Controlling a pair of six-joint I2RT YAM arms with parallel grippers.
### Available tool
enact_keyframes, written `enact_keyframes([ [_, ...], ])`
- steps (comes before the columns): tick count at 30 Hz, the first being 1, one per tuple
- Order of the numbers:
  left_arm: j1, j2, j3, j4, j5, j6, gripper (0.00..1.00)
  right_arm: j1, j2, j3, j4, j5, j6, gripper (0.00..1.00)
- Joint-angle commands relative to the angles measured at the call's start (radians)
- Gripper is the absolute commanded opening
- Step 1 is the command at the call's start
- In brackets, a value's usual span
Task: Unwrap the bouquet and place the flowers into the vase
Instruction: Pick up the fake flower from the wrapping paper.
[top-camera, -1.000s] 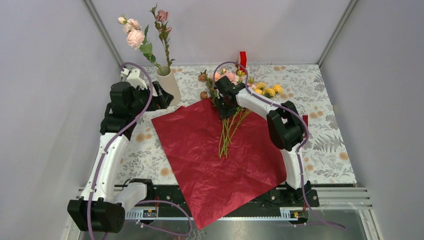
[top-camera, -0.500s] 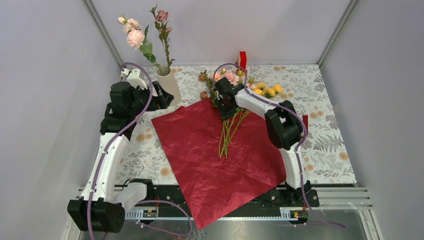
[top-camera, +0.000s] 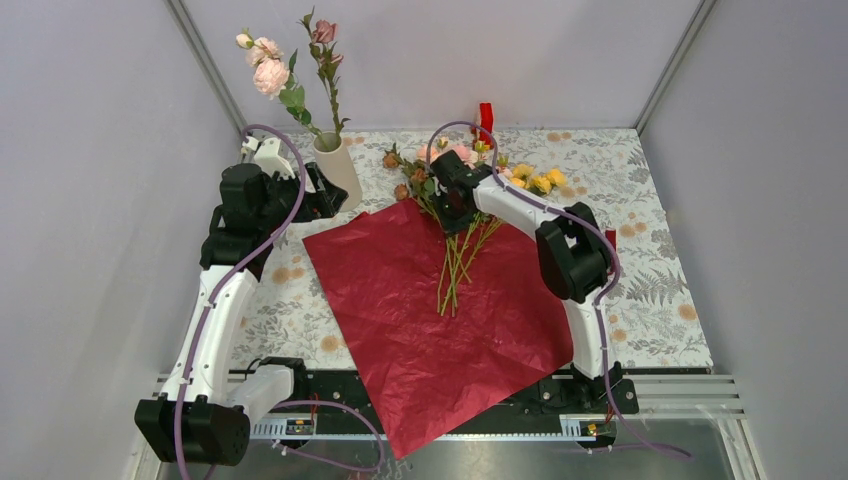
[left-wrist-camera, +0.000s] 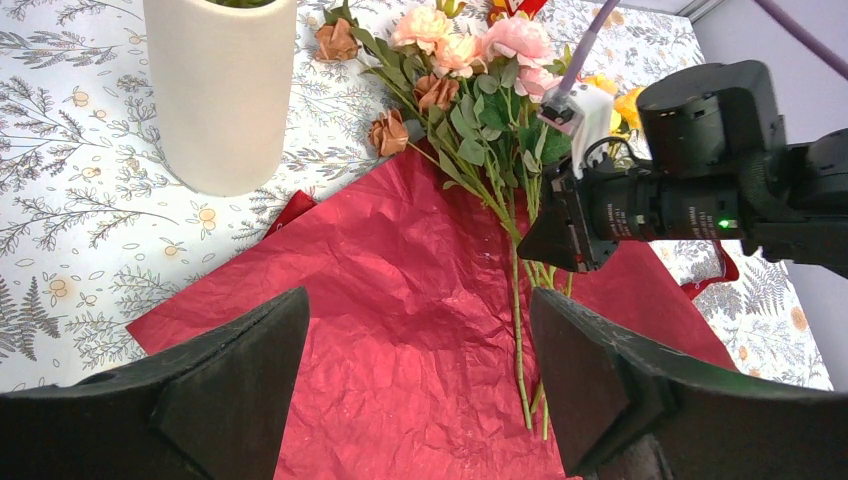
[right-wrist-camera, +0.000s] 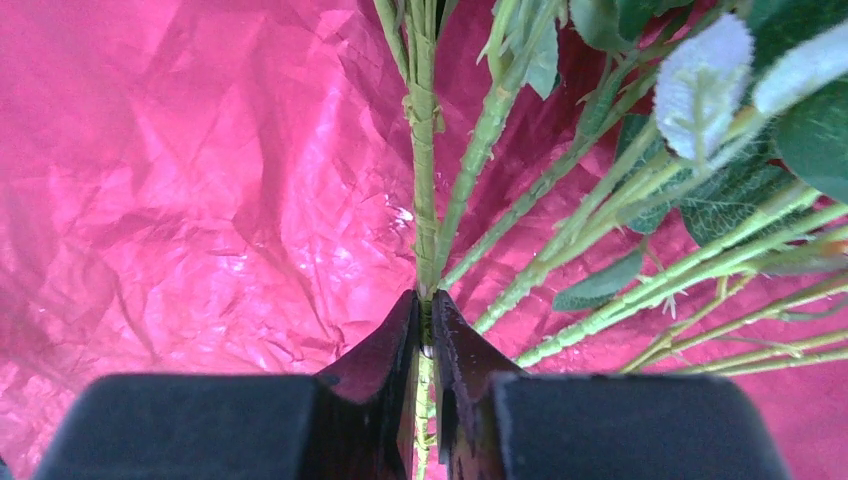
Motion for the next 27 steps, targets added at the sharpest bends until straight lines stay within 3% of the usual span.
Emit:
enact_keyframes([
  [1, 0.004, -0.001, 0.004, 0.038, 0.021, -0.005, 0.86, -0.005, -0.121, 0.003, -0.007, -0.026, 0.012, 0.08],
  [11, 0.006, 0.002, 0.001, 0.041, 0.028, -0.009, 0.86, -0.005, -0.215, -0.031, -0.008, -0.034, 0.035, 0.06],
  [14, 0.006, 0.002, -0.002, 0.050, 0.047, -0.011, 0.86, -0.004, -0.249, -0.071, 0.007, -0.045, 0.041, 0.00],
  [21, 0.005, -0.008, -0.035, 0.151, 0.162, -0.065, 0.86, 0.000, -0.457, -0.219, 0.137, -0.069, 0.102, 0.00],
  [27, -0.032, -0.064, -0.074, 0.264, 0.217, -0.216, 0.86, 0.009, -0.645, -0.303, 0.175, -0.045, 0.139, 0.00],
])
